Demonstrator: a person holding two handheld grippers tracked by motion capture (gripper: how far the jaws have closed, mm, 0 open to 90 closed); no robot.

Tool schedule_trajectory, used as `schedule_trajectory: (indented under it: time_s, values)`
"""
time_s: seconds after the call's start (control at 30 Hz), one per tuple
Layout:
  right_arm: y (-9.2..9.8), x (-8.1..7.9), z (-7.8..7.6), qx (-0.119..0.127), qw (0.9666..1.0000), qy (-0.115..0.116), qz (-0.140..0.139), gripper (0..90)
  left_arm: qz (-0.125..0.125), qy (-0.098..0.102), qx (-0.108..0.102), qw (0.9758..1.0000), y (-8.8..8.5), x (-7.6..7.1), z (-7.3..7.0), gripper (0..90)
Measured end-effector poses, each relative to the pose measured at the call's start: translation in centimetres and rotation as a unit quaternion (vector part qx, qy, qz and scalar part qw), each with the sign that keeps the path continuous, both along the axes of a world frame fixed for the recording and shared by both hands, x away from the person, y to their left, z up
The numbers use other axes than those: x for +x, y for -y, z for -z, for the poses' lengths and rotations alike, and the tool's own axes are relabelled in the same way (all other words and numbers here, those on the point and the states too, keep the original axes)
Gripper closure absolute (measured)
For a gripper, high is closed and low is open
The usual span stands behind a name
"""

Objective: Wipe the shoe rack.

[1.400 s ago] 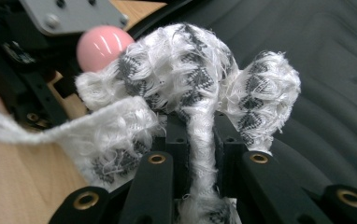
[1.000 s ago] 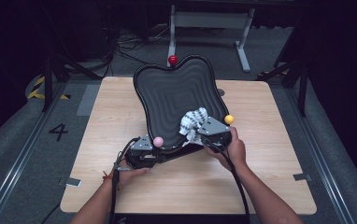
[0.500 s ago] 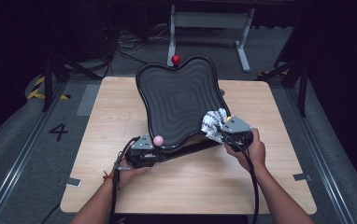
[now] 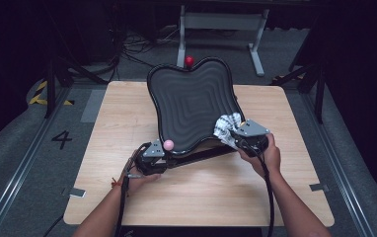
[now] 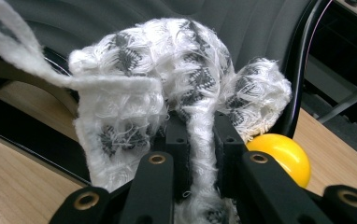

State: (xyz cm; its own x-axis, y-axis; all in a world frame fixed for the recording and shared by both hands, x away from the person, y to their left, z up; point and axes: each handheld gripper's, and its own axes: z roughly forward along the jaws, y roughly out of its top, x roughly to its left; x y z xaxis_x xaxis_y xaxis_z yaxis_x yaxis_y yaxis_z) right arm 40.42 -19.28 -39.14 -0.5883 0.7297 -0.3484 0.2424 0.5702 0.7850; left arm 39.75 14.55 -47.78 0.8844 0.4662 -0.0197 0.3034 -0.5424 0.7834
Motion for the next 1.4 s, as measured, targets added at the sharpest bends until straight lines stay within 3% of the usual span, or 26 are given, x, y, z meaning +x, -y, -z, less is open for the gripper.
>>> schedule_trajectory:
  time_s: [0.17, 0.23, 0.37, 0.47, 0.6, 1.1, 1.4]
  values:
    - [0.7, 0.4, -0.3, 0.032, 0.9992, -0.020, -0.014, 80.7, -0.003, 0.012, 0.009, 0.9999, 0.0, 0.1, -0.1, 66.1]
    - [0.9, 0.3, -0.5, 0.039, 0.9989, -0.017, -0.018, 80.8, -0.004, 0.011, 0.010, 0.9999, 0.0, 0.0, -0.1, 64.7]
    - [0.8, -0.6, -1.2, 0.041, 0.9988, -0.003, -0.028, 81.0, -0.006, 0.014, 0.018, 0.9997, -0.2, -0.1, -0.2, 59.2]
    - [0.6, -1.3, -1.7, 0.044, 0.9983, 0.003, -0.037, 81.1, 0.000, 0.016, 0.039, 0.9991, -0.6, -0.3, -0.5, 54.6]
    - [0.6, -2.0, -2.2, 0.046, 0.9978, 0.006, -0.048, 81.1, -0.009, 0.012, 0.052, 0.9985, -1.3, -0.5, -0.6, 51.4]
    - [1.6, -4.4, -2.5, 0.050, 0.9960, 0.005, -0.074, 81.1, -0.010, -0.011, 0.083, 0.9965, -4.1, -2.0, -0.7, 43.3]
    - [1.6, -6.2, -1.9, 0.045, 0.9933, -0.004, -0.106, 81.0, -0.017, -0.020, 0.082, 0.9963, -5.6, -3.3, -0.5, 42.0]
